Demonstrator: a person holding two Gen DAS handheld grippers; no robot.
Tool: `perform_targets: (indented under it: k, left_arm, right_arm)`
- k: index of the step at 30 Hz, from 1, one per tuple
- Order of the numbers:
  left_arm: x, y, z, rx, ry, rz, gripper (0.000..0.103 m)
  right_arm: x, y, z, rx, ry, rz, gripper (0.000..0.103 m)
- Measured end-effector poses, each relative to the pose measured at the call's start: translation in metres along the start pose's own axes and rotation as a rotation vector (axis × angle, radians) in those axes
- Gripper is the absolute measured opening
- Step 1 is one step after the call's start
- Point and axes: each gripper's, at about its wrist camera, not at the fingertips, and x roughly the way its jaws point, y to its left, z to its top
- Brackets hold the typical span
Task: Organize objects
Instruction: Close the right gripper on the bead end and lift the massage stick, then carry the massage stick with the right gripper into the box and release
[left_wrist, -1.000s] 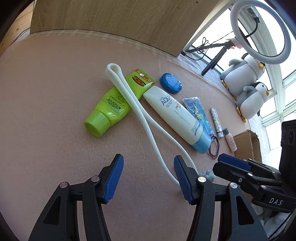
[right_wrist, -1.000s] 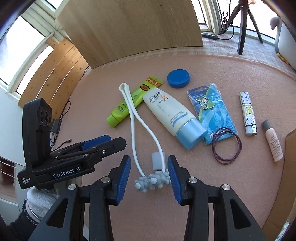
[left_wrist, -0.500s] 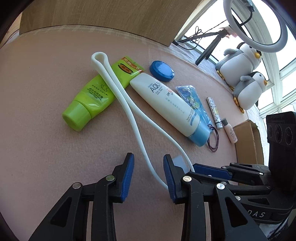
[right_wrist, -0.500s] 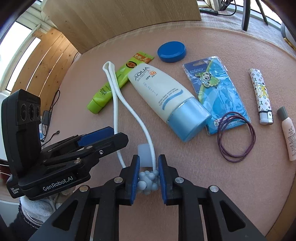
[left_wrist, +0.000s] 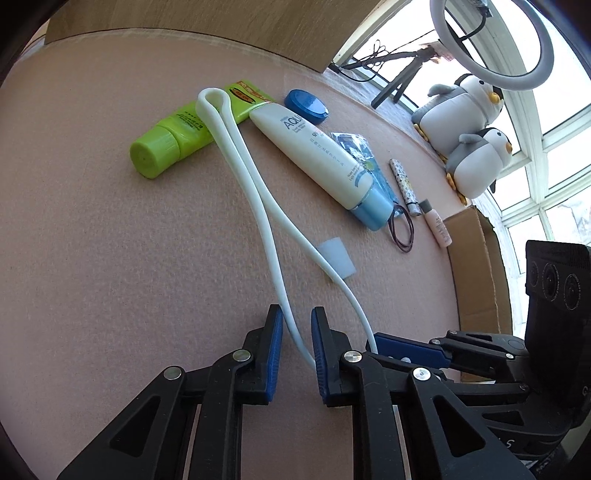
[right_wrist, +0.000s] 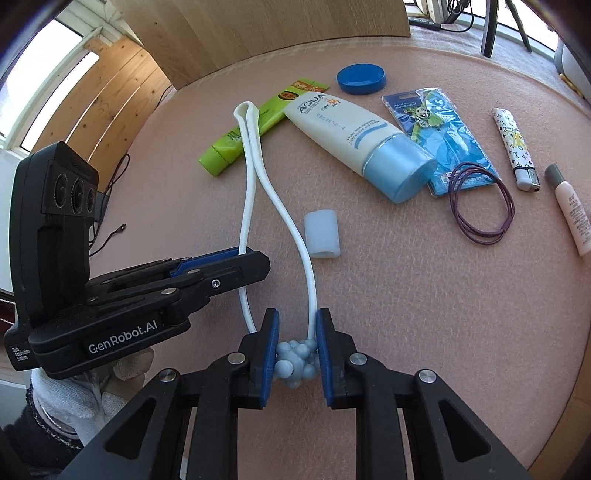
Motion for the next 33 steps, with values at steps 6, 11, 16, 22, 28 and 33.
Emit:
perform_targets:
  k: [6,11,16,22,28,33]
  left_arm:
    - [-0.007,-0.01,-0.015,0.027,-0.006,0.006,0.017]
    - [-0.018,-0.031,-0.016,0.066,-0.031,-0.012,0.017]
    - [-0.025,-0.061,-0.012,0.11,-0.048,-0.044,0.017]
    - [-0.018,-0.11,-0.003,0.176,-0.048,-0.097,0.017]
    - [-0.002,-0.171,0.004,0.255,-0.03,-0.18,0.017]
    - [0.023,-0.236,0.003,0.331,-0.005,-0.239,0.017]
  right_arm:
    - [-0.001,0.007,-0.026,0.009,-0.012,0.021,0.019]
    - [-0.012,0.006,-0.039,0.029,-0.039,0.012,0.019]
    - [-0.036,-0.002,-0.049,0.058,-0.089,0.014,0.018]
    - [-0.076,-0.024,-0.062,0.111,-0.162,-0.001,0.018]
    - [-0.117,-0.052,-0.07,0.175,-0.236,-0.048,0.018]
    - [-0.151,-0.085,-0.083,0.239,-0.298,-0.101,0.018]
